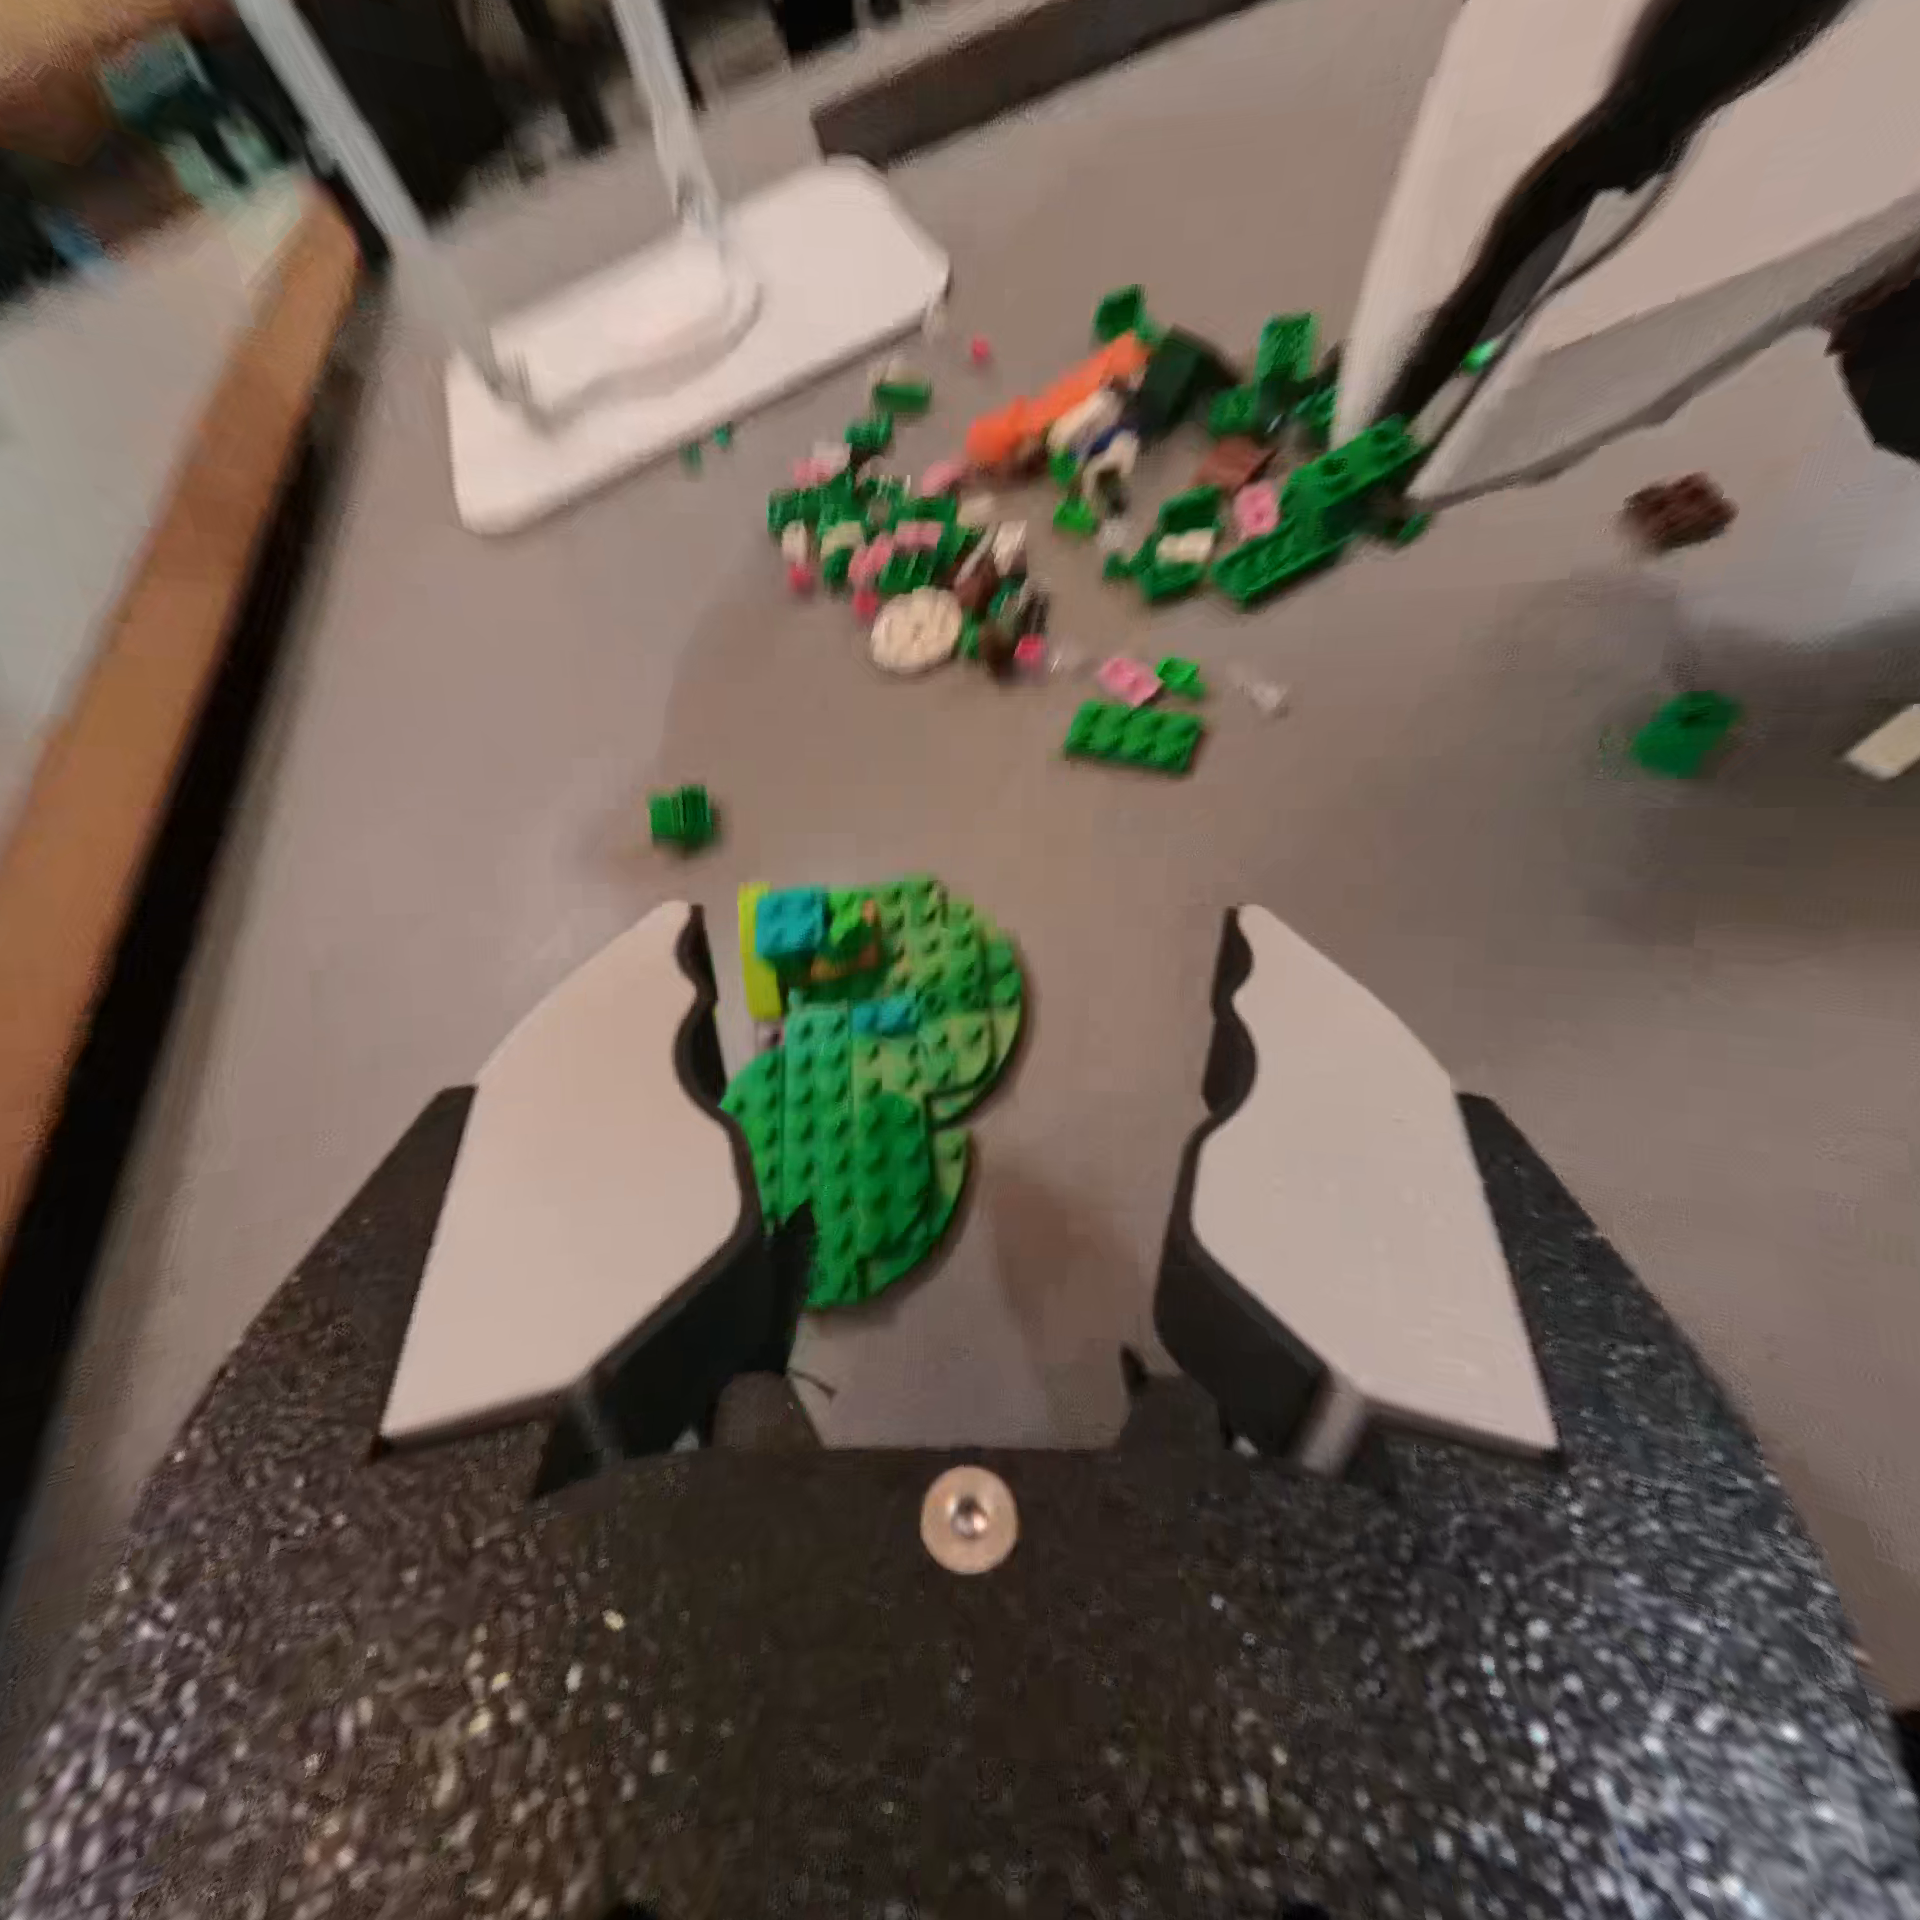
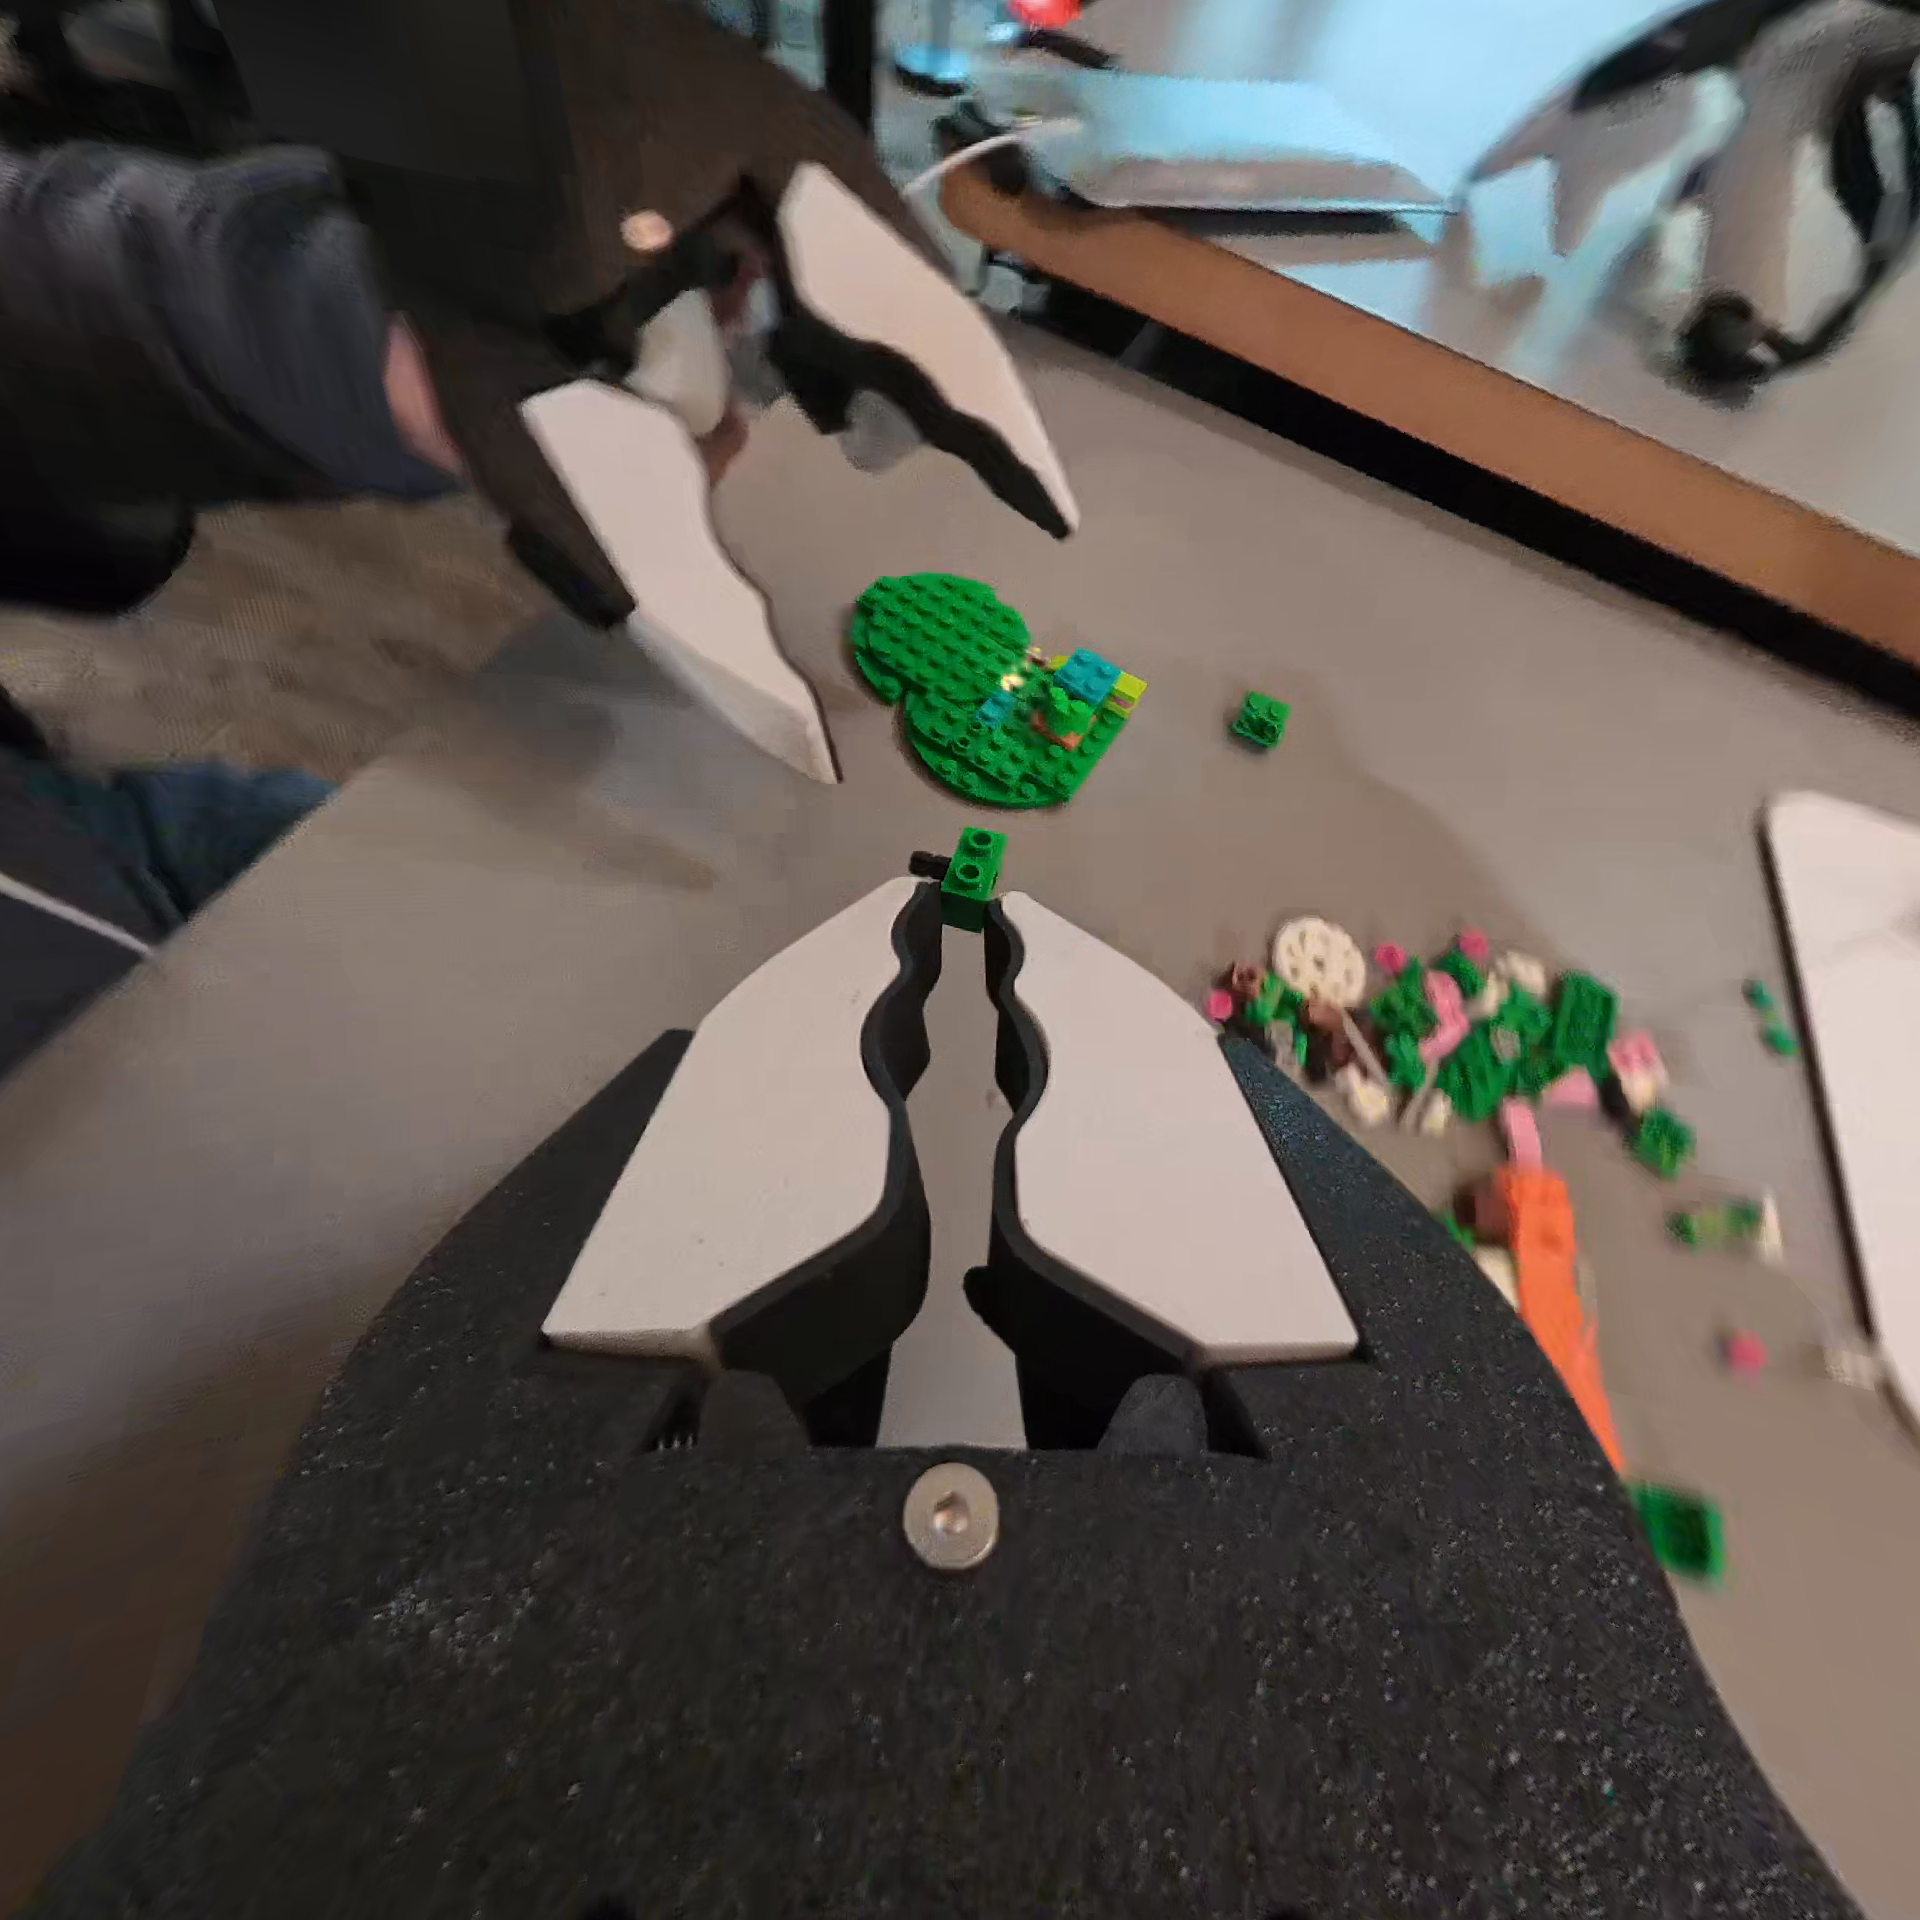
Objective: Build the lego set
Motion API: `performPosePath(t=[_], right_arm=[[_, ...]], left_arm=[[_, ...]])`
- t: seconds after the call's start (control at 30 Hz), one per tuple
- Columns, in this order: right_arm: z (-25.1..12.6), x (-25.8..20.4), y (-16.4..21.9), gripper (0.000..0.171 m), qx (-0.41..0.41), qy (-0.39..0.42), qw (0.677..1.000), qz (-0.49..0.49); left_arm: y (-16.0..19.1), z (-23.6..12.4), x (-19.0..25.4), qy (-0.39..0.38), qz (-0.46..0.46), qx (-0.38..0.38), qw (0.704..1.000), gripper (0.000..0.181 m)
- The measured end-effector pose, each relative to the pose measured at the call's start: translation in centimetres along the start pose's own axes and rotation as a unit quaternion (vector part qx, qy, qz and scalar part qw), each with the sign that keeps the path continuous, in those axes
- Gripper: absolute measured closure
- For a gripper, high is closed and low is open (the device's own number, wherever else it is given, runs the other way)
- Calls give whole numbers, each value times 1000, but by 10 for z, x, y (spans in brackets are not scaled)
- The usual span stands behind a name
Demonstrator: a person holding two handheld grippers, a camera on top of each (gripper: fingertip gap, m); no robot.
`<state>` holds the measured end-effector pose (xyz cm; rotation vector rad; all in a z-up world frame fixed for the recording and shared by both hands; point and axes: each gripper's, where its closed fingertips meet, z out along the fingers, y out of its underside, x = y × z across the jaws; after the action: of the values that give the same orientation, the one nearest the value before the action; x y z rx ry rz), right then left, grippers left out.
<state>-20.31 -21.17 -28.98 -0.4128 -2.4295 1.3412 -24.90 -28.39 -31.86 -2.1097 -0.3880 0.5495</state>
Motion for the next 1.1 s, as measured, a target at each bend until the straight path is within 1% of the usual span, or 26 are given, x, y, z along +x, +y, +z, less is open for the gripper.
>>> performPosePath(t=[0.03,0.1,0.2,0.37,0.47,0.6,0.8,0.83,0.9,1.0,1.1], right_arm=[[9,1,-1,164,-2,-24,999,-28],[28,6,-4,164,-8,-64,996,-67],[55,10,-8,164,-15,-134,984,-119],[87,16,-4,164,-29,-220,962,-160],[95,19,2,164,-36,-257,951,-167],[101,22,7,164,-34,-287,942,-171],[106,24,12,164,-46,-328,926,-181],[107,24,13,164,-46,-333,924,-184],[108,23,12,164,-44,-341,920,-189],[109,23,14,164,-53,-348,914,-202],[110,28,17,164,-68,-337,914,-215]], left_arm=[[11,2,-6,10,-29,-18,999,84],[29,6,-13,33,-68,-57,996,80],[45,14,-14,59,-82,-92,991,81],[47,21,-12,80,-78,-99,989,89],[45,19,-18,59,-48,-101,992,97],[48,21,-16,90,-75,-124,985,100],[47,23,-15,112,-60,-144,981,107],[47,22,-14,117,-55,-146,981,111],[46,22,-13,127,-45,-148,980,118],[46,23,-13,135,-39,-144,980,118],[45,23,-13,138,-38,-139,980,118]])
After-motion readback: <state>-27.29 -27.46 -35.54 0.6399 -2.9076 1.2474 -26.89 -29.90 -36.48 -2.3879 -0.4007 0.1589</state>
